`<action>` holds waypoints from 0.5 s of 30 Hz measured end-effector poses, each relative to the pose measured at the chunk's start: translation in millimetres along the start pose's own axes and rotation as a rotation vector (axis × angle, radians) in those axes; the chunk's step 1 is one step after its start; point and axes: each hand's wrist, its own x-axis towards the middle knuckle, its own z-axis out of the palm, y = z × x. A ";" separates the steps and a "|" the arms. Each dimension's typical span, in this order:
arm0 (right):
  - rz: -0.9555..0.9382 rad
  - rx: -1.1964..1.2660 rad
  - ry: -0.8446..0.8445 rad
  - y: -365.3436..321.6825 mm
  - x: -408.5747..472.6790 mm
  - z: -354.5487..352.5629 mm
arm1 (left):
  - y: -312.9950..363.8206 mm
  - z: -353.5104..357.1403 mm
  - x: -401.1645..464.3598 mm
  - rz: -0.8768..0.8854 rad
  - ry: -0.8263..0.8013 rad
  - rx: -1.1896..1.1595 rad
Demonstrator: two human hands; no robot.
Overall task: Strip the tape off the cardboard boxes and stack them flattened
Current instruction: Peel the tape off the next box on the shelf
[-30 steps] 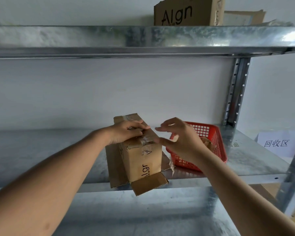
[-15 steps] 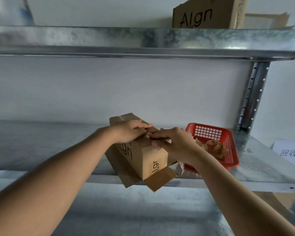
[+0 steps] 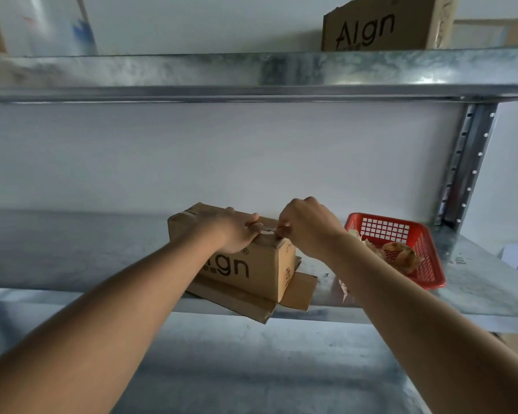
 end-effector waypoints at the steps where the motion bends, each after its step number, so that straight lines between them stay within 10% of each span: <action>1: -0.026 -0.067 -0.013 -3.0 -0.7 -1.4 | -0.1 1.5 0.8 0.002 0.002 -0.006; 15: -0.122 -0.283 -0.028 -2.9 1.0 0.5 | 2.7 -1.4 11.8 0.229 0.001 -0.270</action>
